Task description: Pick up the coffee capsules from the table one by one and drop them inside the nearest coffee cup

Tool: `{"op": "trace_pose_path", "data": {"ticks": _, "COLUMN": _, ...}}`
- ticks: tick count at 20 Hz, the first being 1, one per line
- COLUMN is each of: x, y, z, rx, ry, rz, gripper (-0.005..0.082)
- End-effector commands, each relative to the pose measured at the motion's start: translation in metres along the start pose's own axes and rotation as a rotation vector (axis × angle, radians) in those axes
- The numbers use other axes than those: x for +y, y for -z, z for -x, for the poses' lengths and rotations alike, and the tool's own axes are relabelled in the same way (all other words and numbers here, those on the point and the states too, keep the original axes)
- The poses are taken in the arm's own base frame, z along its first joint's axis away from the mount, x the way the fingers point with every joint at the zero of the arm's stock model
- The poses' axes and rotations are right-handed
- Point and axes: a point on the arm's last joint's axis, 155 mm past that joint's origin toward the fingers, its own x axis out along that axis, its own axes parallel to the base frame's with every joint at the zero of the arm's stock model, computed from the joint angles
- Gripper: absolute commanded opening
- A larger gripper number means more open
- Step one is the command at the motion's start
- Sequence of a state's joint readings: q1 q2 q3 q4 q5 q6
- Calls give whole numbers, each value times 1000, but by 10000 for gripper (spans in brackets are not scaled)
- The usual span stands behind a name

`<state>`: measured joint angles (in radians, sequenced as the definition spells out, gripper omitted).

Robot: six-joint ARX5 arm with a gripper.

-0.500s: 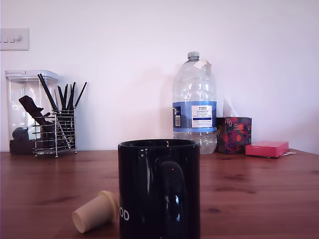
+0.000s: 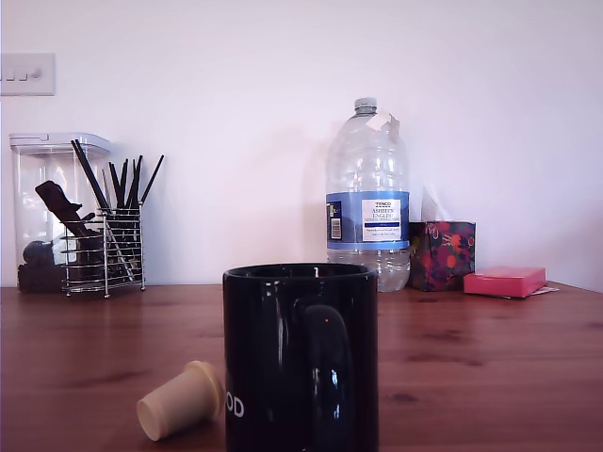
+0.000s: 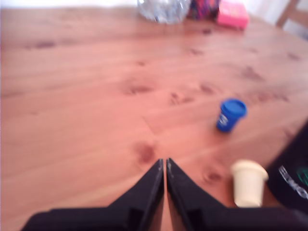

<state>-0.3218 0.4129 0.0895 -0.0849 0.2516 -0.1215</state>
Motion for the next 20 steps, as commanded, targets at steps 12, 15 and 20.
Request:
{"op": "trace_pose_path", "data": {"ticks": 12, "x": -57, "y": 53, "z": -10, "rx": 256, "ry": 208, "rz": -122, "gripper": -19}}
{"op": "trace_pose_path", "data": {"ticks": 15, "x": -63, "y": 55, "z": -9, "rx": 260, "ry": 227, "rz": -131, "gripper": -19}}
{"op": "trace_pose_path", "data": {"ticks": 20, "x": -66, "y": 49, "z": -10, "rx": 236, "ry": 242, "rz": -117, "gripper": -8}}
